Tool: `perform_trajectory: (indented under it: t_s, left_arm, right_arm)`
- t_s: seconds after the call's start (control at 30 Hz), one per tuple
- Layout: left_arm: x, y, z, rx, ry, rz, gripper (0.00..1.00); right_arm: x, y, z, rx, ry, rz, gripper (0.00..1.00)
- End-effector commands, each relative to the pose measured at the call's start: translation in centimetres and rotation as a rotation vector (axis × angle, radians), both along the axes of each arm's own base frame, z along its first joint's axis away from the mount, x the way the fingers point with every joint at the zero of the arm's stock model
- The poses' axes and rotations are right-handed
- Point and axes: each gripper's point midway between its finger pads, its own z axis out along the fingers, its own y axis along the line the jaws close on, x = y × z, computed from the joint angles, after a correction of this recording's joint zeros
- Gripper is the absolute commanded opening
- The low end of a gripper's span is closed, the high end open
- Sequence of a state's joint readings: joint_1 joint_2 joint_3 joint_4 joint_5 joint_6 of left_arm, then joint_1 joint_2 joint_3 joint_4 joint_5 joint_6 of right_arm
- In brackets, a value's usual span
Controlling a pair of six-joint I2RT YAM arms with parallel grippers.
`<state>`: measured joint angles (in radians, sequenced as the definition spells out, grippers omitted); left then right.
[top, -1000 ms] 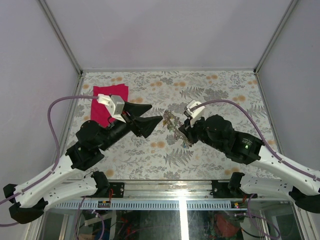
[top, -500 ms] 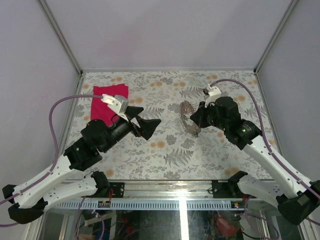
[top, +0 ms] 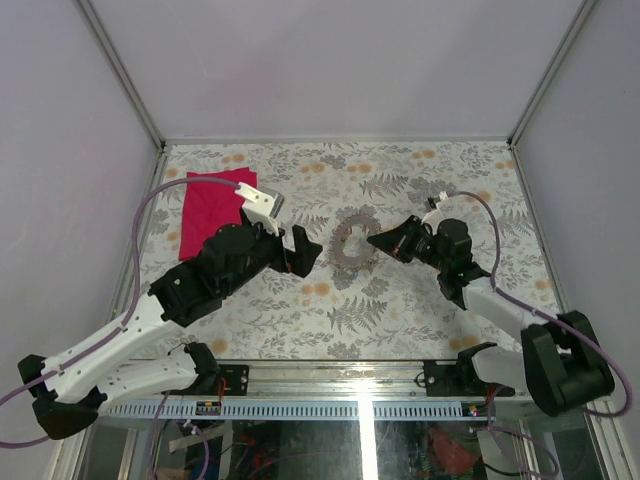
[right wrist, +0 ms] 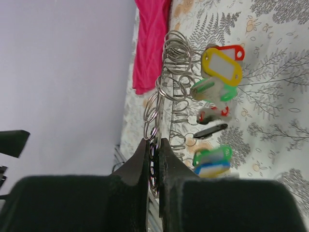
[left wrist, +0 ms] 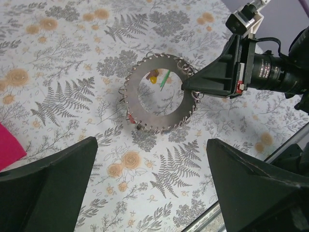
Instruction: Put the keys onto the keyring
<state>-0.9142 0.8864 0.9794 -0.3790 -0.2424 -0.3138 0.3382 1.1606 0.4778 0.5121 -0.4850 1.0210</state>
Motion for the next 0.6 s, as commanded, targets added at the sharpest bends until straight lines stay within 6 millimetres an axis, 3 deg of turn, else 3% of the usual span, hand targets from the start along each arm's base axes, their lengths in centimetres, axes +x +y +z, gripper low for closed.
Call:
perform_trajectory:
  t_s: [0.0, 0.23, 0.4, 0.57]
  left_arm:
    - [0.3, -0.1, -0.1, 0.000, 0.031, 0.001, 1.00]
    - [0.2, -1.3, -2.0, 0.053, 0.101, -0.046, 1.00]
    - [0.6, -1.6, -4.6, 0.106, 0.214, -0.002, 1.00]
    - [1.2, -1.5, -5.0, 0.084, 0.253, 0.068, 1.00]
  right_arm:
    - [1.3, 1.4, 6.6, 0.332, -0.152, 0.023, 0.00]
    - [4.2, 2.1, 3.7, 0.455, -0.093, -0.004, 0.00]
    - [5.5, 2.4, -0.1, 0.415, -0.035, -0.026, 0.00]
    - [5.7, 2.7, -1.9, 0.328, -0.014, -0.014, 0.13]
